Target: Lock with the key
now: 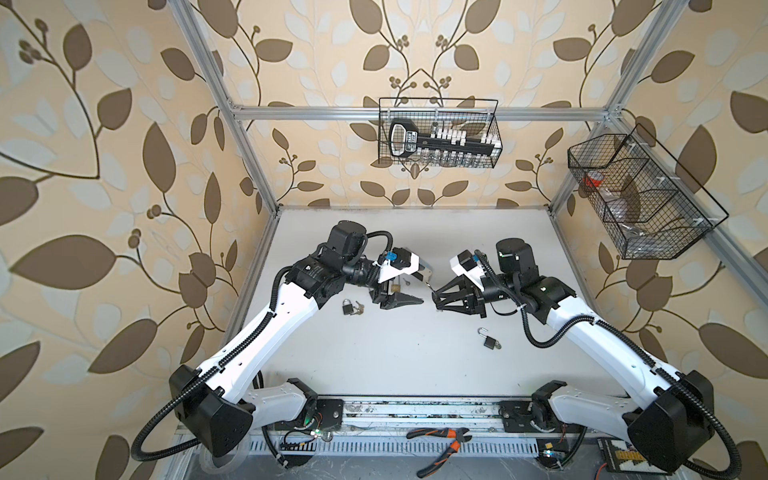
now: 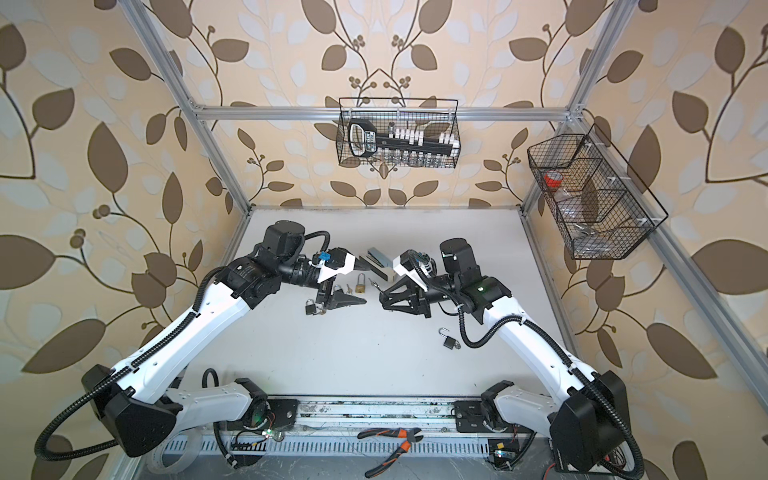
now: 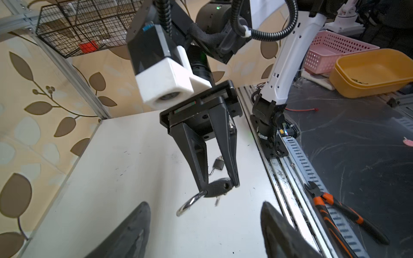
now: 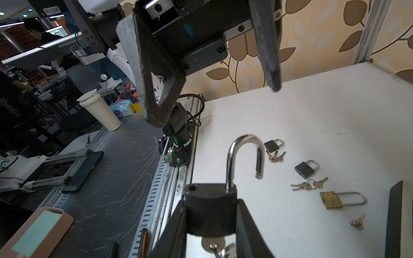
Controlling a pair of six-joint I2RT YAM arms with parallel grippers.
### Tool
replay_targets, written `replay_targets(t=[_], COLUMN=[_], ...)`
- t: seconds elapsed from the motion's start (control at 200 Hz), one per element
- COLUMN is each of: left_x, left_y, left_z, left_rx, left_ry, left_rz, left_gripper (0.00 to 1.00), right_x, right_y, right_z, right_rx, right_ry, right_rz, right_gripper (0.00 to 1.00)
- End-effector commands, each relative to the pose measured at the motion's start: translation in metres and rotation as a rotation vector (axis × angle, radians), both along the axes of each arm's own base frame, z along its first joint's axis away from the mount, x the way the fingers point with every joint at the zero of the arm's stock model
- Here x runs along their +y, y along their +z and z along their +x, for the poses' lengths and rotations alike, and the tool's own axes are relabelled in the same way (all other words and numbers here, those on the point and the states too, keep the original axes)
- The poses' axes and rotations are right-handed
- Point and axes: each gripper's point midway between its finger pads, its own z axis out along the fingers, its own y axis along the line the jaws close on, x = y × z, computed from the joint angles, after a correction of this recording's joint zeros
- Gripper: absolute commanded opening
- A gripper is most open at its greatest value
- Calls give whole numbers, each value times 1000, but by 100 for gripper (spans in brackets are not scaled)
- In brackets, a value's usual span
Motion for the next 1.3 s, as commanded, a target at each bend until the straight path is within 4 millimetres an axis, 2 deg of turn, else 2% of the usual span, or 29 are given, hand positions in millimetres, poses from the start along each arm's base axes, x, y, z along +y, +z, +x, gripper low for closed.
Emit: replay_targets(t=[0.0, 0.105, 0.53, 1.015, 1.145, 1.255, 1.295], left_x=[-3, -4, -10, -11, -10, -9, -9], left_y=[11, 7, 0, -3, -3, -3, -3], left_z=[-16, -14, -16, -19, -19, -21, -20], left_rx=[-50, -42, -19, -20, -20, -12, -5], left_ry=[-90, -89, -119, -135, -130, -124, -116], left_rz=[-13, -4, 22, 34, 35, 36, 36], left_gripper=[70, 63, 43, 22, 12, 0, 0], right_x=[4, 7, 9, 9, 8, 8, 7], right_y=[20, 20, 22, 19, 16, 17, 19], right_z=[-13, -15, -19, -11, -9, -9, -7], right_rx=[-47, -47, -40, -48, -54, -64, -71], right_ry=[75, 86, 104, 67, 51, 43, 33], right_rz=[35, 30, 29, 5, -7, -7, -6], right_gripper=[0, 0, 0, 0, 0, 0, 0])
